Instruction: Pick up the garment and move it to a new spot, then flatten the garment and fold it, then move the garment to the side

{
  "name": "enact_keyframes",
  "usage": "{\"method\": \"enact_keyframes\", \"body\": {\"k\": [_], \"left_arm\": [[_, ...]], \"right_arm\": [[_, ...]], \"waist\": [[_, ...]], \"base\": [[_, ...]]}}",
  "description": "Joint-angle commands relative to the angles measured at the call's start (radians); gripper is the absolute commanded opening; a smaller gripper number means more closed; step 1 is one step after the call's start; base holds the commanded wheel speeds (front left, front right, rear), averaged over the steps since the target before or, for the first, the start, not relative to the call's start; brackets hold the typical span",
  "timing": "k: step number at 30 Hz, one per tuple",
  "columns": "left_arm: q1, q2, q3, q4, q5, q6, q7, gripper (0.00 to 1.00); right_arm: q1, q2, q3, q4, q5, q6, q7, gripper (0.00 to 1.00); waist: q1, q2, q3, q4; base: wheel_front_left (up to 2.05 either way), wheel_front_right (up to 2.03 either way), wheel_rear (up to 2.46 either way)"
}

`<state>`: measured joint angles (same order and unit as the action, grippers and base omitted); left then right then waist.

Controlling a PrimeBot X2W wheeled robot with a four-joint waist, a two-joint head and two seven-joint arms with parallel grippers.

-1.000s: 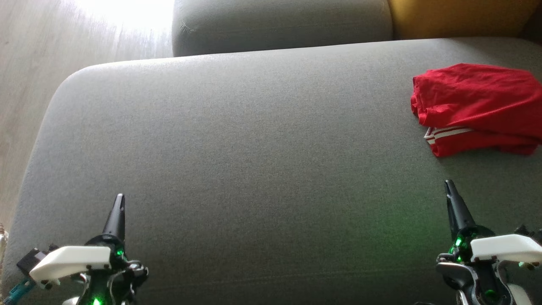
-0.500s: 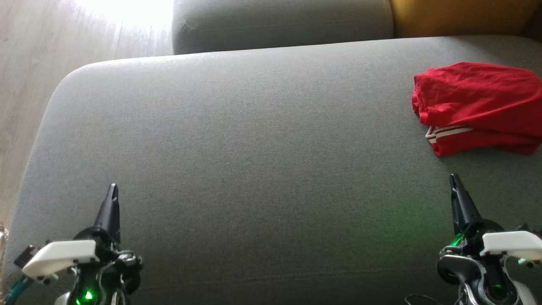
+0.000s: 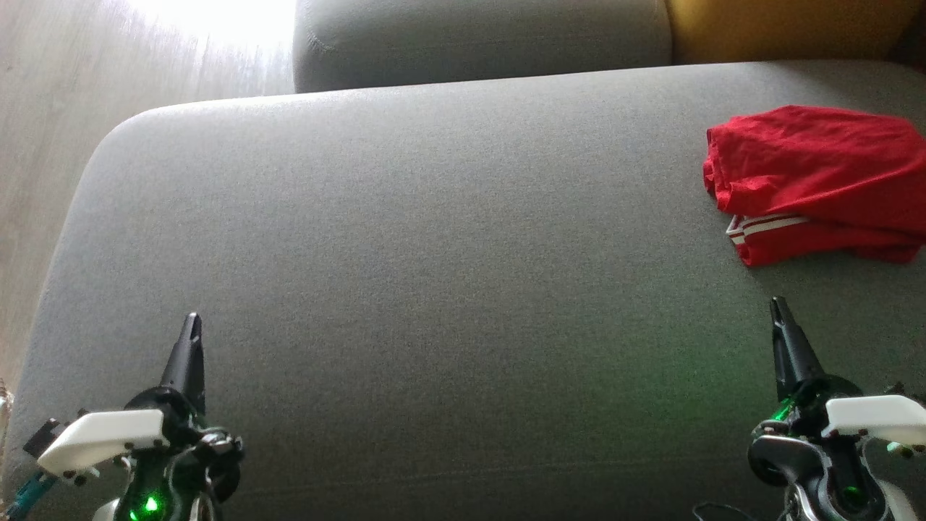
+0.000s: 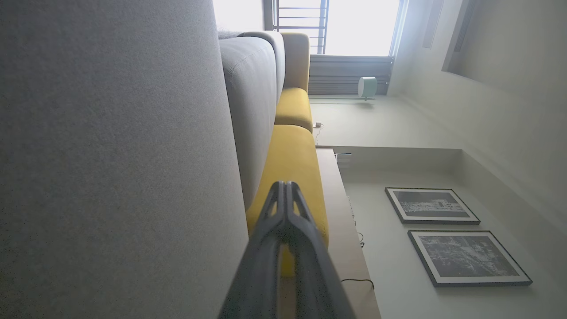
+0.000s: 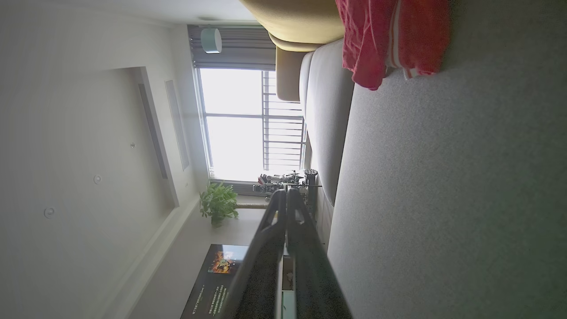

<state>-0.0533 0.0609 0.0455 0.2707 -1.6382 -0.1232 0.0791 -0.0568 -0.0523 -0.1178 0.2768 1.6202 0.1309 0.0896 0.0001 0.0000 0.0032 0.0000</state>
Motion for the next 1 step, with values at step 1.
{"method": "enact_keyframes", "body": {"k": [1], "left_arm": [[-0.052, 0.013, 0.036, -0.027, 0.003, -0.007, 0.008, 0.0]], "right_arm": [[-0.05, -0.01, 0.02, -0.033, 0.001, 0.0, 0.011, 0.0]], "waist": [[-0.0001, 0.0, 0.0, 0.0]], "base": [[0.0, 0.0, 0.0]]}}
